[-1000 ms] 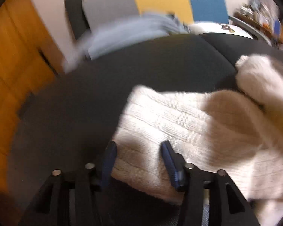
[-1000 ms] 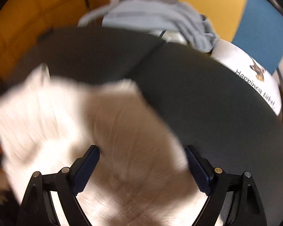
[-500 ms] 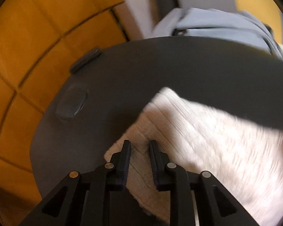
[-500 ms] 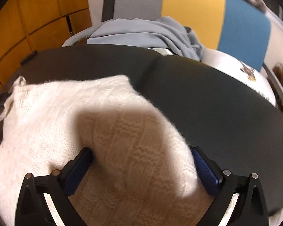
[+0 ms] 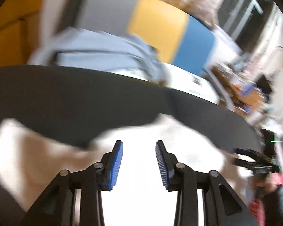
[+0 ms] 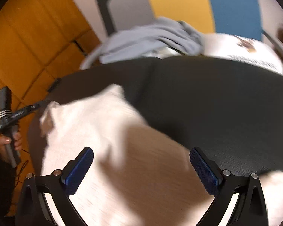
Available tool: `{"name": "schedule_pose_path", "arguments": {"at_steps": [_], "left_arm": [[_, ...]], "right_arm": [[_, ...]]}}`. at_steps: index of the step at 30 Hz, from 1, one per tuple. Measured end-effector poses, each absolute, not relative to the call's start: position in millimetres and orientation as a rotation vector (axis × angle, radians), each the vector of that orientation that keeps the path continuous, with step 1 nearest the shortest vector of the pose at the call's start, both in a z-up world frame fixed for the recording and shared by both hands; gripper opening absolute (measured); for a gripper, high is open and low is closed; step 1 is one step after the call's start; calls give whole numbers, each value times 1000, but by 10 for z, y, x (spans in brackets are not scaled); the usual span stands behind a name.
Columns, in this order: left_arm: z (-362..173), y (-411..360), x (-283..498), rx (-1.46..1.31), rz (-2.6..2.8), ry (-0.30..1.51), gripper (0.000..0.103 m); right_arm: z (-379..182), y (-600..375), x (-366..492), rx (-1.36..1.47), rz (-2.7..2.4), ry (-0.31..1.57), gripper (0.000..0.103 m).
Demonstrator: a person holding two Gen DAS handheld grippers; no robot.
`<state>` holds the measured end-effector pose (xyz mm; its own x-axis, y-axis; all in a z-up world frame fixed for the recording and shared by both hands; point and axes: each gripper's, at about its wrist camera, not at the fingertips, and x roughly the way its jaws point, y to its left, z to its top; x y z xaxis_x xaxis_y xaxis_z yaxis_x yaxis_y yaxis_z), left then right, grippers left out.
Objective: Fold clothes
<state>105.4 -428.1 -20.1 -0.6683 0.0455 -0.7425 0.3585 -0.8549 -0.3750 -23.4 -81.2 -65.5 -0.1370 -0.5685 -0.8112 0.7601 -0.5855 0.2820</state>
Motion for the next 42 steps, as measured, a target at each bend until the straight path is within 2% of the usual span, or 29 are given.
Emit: {"name": "schedule_pose_path", "arguments": {"at_steps": [4, 8, 11, 15, 21, 24, 27, 28, 29, 30, 31, 32, 34, 38, 40, 42], "left_arm": [[-64, -3906, 339, 1318, -2695, 638, 41], [-129, -3943, -430, 1544, -2621, 554, 42], [-355, -3965, -837, 1723, -2486, 544, 42], [-674, -3907, -1217, 1950, -2312, 452, 41], [-729, -3573, -1129, 2177, -2254, 10, 44], [-768, -3510, -948, 2238, -2240, -90, 45], [-783, -3374, -808, 2158, -2311, -224, 47], [-777, -3296, -753, 2118, -2346, -296, 46], [-764, -3192, -680, 2068, -2391, -386, 36], [-753, -3119, -628, 2030, -2419, -436, 19], [-742, -3072, -594, 2006, -2433, -451, 12], [-728, -3041, -564, 1966, -2445, -445, 11], [-674, -3069, -549, 1880, -2470, -373, 9], [-184, -3357, -408, 1530, -2632, 24, 8], [121, -3423, -172, 1350, -2746, 188, 7], [373, -3384, 174, 1180, -2868, 261, 7]], "right_arm": [[-727, -357, -550, 1293, -1918, 375, 103], [-709, 177, -850, 1403, -1943, 427, 103], [-761, 459, -974, 1434, -1953, 574, 103], [-1062, 688, -1089, 1538, -1917, 635, 103], [-1144, 793, -997, 1404, -1981, 578, 103], [-1139, 826, -928, 1331, -2006, 566, 103], [-1145, 794, -921, 1334, -2011, 570, 103], [-1144, 764, -933, 1351, -2015, 573, 103], [-1136, 720, -925, 1358, -2015, 591, 103], [-1126, 672, -911, 1362, -2013, 611, 99], [-1098, 623, -895, 1364, -2001, 619, 86], [-1063, 575, -878, 1365, -1984, 623, 75], [-986, 418, -885, 1369, -1962, 632, 12], [-892, 24, -1026, 1349, -1987, 693, 13], [-627, -89, -1116, 1249, -2085, 627, 13], [-218, -56, -1114, 1086, -2201, 538, 13]]}}
